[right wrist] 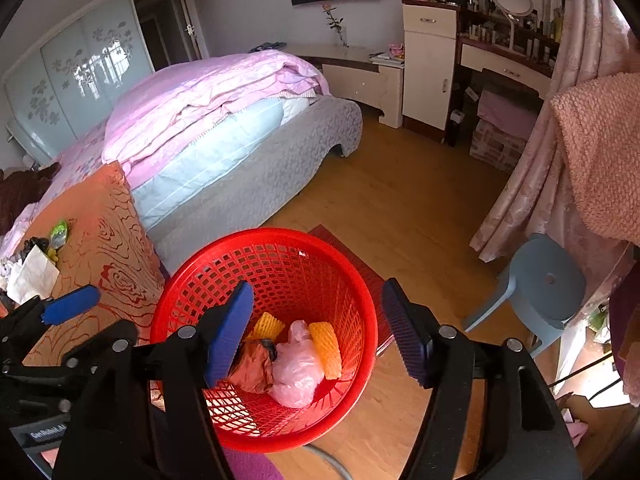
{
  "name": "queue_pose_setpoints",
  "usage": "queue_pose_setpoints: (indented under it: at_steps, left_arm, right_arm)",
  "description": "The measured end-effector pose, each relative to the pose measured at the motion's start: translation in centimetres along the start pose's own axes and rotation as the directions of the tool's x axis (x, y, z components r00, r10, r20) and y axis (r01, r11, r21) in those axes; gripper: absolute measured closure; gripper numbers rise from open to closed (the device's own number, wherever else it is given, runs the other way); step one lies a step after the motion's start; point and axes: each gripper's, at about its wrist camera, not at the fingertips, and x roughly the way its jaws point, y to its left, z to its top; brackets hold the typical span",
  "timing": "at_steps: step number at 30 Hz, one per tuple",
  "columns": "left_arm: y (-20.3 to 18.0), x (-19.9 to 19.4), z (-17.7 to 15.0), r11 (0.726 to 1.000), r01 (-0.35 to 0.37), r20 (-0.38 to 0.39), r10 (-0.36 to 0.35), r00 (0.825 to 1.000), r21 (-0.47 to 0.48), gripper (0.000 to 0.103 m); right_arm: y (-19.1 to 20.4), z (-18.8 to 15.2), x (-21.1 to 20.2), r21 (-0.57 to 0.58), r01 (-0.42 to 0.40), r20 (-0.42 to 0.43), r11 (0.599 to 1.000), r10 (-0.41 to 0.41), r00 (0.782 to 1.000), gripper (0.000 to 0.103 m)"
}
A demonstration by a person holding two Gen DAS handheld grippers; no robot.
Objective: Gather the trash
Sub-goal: 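Open both grippers to drop the brown bag and yellow net into the wastebasket, then move both tools back toward the remaining trash on the bed cloth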
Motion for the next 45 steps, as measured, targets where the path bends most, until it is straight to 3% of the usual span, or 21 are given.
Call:
queue_pose_setpoints:
  at_steps: [7, 16, 24, 36, 38, 43, 45]
  left_arm:
    - [1.5, -2.3, -0.4, 0.998, -0.029, 0.050, 0.031, 0.998, -0.048, 0.028]
    - [3.9, -5.4, -1.7, 0.991, -0.100, 0.102, 0.109, 0.989, -0.093, 0.028]
    - [7.4, -9.1, -2.9, 0.965, -0.208, 0.149, 0.231, 0.961, -0.159, 0.028]
    - [12.8, -15.0, -6.0, 0.882, -0.388, 0.175, 0.440, 0.881, -0.269, 0.023]
    - [14.3, -16.2, -6.7, 0.855, -0.422, 0.170, 0.484, 0.858, -0.302, 0.022]
    - [19.8, -19.5, -8.7, 0.747, -0.527, 0.138, 0.620, 0.772, -0.404, 0.019]
    - [22.1, -20.5, -9.3, 0.718, -0.546, 0.122, 0.646, 0.753, -0.432, 0.019]
  right_arm:
    - [0.9, 0.0, -0.8, -0.018, -0.027, 0.038, 0.999, 0.027, 0.999, 0.038]
    - [2.6, -0.3, -2.1, -0.042, -0.086, 0.090, 0.995, 0.089, 0.992, 0.027]
    - [5.5, -0.8, -3.2, -0.115, -0.129, 0.122, 0.985, 0.143, 0.982, 0.023]
    - [9.3, -1.6, -4.3, -0.190, -0.142, 0.130, 0.971, 0.169, 0.977, 0.023]
    - [10.1, -1.7, -4.4, -0.207, -0.148, 0.131, 0.967, 0.177, 0.975, 0.022]
    - [12.1, -2.1, -4.5, -0.253, -0.170, 0.119, 0.952, 0.205, 0.971, 0.020]
    - [12.8, -2.2, -4.5, -0.267, -0.178, 0.113, 0.947, 0.214, 0.970, 0.020]
